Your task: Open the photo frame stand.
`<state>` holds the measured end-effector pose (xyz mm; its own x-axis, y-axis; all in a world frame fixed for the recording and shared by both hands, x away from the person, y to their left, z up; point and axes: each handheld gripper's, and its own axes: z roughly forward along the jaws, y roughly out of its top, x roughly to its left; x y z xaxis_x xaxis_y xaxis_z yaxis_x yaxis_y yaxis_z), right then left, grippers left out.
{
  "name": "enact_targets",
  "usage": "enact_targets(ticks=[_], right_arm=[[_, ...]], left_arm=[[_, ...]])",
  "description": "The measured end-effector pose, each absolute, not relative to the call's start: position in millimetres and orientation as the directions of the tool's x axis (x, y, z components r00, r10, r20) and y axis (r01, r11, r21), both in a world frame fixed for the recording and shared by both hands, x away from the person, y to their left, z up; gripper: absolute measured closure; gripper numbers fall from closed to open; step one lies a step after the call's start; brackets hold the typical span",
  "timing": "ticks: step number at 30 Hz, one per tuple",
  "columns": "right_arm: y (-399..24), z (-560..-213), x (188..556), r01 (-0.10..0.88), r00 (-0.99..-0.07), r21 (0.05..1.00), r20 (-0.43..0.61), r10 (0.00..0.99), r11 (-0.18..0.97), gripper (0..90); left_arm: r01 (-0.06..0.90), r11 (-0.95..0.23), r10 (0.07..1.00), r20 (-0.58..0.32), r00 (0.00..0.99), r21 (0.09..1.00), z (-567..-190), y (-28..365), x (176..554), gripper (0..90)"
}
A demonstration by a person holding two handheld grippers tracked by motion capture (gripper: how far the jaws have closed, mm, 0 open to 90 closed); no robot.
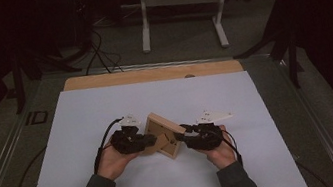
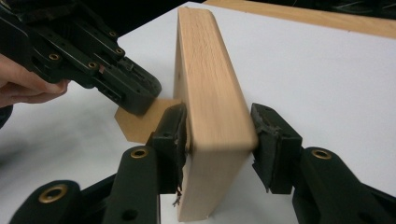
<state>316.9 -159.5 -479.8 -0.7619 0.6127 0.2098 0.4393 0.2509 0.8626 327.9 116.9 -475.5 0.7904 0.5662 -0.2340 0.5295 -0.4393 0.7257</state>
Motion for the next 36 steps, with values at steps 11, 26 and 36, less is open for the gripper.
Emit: enact_targets(ticks=[11, 26, 36], right_arm=[[-154.2, -485.9, 315.0, 0.438, -0.79, 0.854, 0.218, 0.573, 0.28, 59.8], [-142.9, -483.0, 302.8, 0.328, -0.76, 0.88, 0.031, 0.649, 0.343, 61.3], [-144.5, -484.2, 301.5, 0.316, -0.734, 0.881, -0.008, 0.679, 0.352, 61.2]], left_arm=[[0.55, -0.428, 0.56, -0.267, 0.784, 0.717, -483.1, 123.0, 324.2, 78.8], [0.511, -0.476, 0.587, -0.174, 0.791, 0.716, -485.1, 104.6, 327.2, 76.9], [0.489, -0.508, 0.594, -0.122, 0.795, 0.709, -484.3, 95.8, 329.5, 75.9]])
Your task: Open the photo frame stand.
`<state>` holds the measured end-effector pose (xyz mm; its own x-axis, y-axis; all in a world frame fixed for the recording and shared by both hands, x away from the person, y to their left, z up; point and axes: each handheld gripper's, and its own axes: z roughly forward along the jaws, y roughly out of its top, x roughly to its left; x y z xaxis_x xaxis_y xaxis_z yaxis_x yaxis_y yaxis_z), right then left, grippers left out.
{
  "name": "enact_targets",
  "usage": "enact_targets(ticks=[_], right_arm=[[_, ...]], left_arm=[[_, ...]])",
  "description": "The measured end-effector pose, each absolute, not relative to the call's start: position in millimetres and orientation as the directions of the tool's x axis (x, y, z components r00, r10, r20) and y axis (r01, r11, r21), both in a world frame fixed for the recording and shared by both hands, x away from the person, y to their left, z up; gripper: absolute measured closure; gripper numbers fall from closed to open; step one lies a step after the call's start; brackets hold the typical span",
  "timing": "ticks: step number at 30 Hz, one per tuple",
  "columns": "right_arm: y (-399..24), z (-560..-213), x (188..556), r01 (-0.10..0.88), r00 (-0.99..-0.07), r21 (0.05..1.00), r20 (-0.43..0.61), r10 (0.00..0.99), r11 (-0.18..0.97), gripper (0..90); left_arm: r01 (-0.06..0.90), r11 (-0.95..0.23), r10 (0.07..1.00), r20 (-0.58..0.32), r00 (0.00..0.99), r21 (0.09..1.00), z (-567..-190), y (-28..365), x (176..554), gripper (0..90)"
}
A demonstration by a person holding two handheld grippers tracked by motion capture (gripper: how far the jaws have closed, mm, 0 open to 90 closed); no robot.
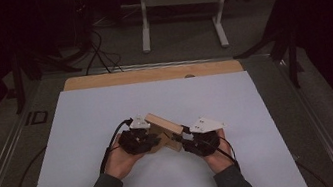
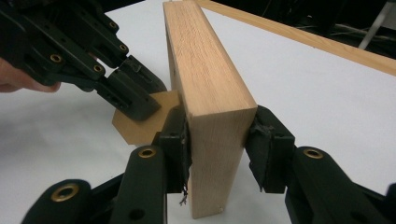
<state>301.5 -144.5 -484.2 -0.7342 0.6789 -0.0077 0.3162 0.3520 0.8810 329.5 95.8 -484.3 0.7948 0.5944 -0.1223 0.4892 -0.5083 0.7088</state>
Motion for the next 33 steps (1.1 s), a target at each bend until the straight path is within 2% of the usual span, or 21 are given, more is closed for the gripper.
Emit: enact_targets(ticks=[7, 14, 25, 33], right_arm=[[-144.0, -484.7, 298.5, 0.306, -0.755, 0.883, -0.003, 0.655, 0.357, 60.0], [-143.6, -486.6, 297.9, 0.339, -0.79, 0.879, 0.072, 0.609, 0.336, 54.2], [-141.2, -489.0, 297.0, 0.341, -0.829, 0.868, 0.095, 0.551, 0.363, 46.8], [-139.9, -488.9, 295.0, 0.332, -0.838, 0.862, 0.084, 0.54, 0.382, 41.5]], left_arm=[[0.521, -0.446, 0.584, -0.204, 0.785, 0.728, -490.0, 105.9, 326.8, 75.5], [0.562, -0.364, 0.573, -0.297, 0.764, 0.743, -499.1, 118.6, 322.5, 73.6], [0.611, -0.276, 0.545, -0.403, 0.735, 0.742, -508.1, 137.7, 314.8, 68.5], [0.621, -0.27, 0.541, -0.418, 0.73, 0.736, -510.1, 145.6, 309.7, 65.2]])
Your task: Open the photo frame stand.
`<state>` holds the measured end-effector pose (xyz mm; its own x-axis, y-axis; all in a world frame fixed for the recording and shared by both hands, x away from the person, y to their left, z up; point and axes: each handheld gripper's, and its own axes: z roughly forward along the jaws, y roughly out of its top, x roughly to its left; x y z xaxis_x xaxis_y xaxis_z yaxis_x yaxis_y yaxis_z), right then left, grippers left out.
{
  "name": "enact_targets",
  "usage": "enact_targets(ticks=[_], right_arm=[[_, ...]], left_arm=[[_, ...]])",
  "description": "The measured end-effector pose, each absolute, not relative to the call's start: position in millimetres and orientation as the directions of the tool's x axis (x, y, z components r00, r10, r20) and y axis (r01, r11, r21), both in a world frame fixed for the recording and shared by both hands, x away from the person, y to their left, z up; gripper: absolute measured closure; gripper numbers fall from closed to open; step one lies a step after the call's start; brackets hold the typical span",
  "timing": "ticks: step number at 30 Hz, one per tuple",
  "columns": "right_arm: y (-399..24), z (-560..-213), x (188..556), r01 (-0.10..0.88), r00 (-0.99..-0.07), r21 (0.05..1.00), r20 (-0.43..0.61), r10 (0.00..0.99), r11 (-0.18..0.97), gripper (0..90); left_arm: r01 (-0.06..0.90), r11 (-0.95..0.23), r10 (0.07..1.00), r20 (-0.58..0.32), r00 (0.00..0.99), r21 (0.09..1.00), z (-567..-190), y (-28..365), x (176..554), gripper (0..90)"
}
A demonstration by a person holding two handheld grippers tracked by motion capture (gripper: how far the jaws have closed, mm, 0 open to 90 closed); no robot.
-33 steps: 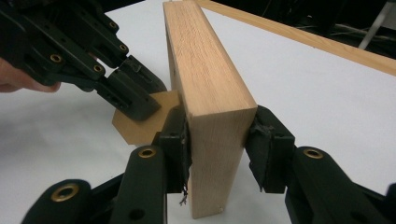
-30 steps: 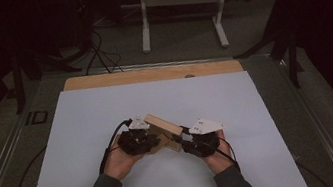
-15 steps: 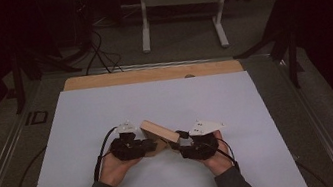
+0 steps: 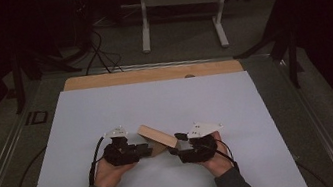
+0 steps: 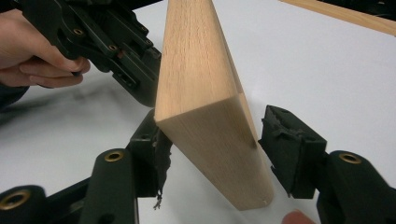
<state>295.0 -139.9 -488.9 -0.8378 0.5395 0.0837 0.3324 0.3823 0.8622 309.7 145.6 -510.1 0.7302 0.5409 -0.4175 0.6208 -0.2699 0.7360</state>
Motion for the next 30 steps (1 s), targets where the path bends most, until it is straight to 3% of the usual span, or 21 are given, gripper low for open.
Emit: enact_targets(ticks=[23, 30], right_arm=[[-149.2, -472.5, 290.6, 0.272, -0.858, 0.889, 0.05, 0.512, 0.369, 30.3], [-151.5, -467.5, 289.0, 0.262, -0.861, 0.899, 0.054, 0.505, 0.351, 31.1]], left_arm=[[0.609, -0.245, 0.573, -0.395, 0.719, 0.754, -508.3, 153.7, 308.8, 60.6], [0.597, -0.239, 0.562, -0.392, 0.728, 0.766, -505.0, 151.2, 307.6, 61.2]])
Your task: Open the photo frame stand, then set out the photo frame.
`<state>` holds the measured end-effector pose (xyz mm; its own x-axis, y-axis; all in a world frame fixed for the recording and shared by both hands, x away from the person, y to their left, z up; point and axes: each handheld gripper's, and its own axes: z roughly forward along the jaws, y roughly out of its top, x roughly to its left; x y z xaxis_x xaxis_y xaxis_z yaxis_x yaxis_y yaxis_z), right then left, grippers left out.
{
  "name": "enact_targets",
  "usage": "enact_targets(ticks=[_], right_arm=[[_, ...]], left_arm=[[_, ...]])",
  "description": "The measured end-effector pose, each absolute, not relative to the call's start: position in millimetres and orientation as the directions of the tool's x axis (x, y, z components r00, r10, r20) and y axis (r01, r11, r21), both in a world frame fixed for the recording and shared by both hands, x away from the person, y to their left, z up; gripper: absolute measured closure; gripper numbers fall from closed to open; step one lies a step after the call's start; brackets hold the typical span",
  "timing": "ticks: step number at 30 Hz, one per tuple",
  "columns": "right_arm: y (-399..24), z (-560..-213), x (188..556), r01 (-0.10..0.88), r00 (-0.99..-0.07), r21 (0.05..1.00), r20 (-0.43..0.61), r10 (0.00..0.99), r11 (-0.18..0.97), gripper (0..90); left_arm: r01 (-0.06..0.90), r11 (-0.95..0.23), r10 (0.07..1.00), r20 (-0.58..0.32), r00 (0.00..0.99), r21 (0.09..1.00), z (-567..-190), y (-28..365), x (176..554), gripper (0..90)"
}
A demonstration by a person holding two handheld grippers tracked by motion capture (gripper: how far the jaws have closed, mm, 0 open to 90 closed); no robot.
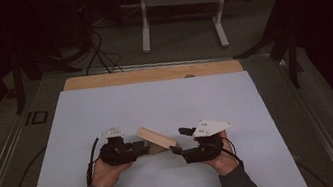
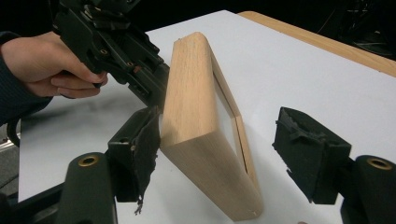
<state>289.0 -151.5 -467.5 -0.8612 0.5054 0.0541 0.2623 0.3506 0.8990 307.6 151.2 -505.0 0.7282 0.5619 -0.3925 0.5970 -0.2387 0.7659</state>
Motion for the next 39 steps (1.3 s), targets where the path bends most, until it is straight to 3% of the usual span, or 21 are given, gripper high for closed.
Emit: enact_targets(ticks=[8, 14, 23, 30, 39], right_arm=[[-155.6, -463.6, 287.6, 0.247, -0.876, 0.914, 0.069, 0.478, 0.32, 34.0], [-165.6, -458.6, 288.7, 0.254, -0.876, 0.941, 0.125, 0.466, 0.224, 40.1], [-168.8, -466.7, 299.7, 0.335, -0.801, 0.922, 0.171, 0.573, 0.194, 60.4], [-157.0, -478.6, 306.1, 0.376, -0.772, 0.892, 0.153, 0.617, 0.249, 86.2], [-146.5, -491.0, 310.0, 0.404, -0.777, 0.867, 0.158, 0.61, 0.291, 89.4]], left_arm=[[0.578, -0.247, 0.558, -0.373, 0.741, 0.778, -500.0, 148.4, 305.9, 62.4], [0.574, -0.243, 0.561, -0.37, 0.74, 0.782, -498.6, 148.8, 305.9, 63.9], [0.571, -0.249, 0.574, -0.356, 0.738, 0.782, -498.5, 147.0, 306.5, 66.2], [0.57, -0.247, 0.598, -0.339, 0.726, 0.784, -498.0, 145.4, 306.4, 70.9], [0.572, -0.281, 0.643, -0.292, 0.708, 0.771, -497.4, 136.9, 308.3, 84.2]])
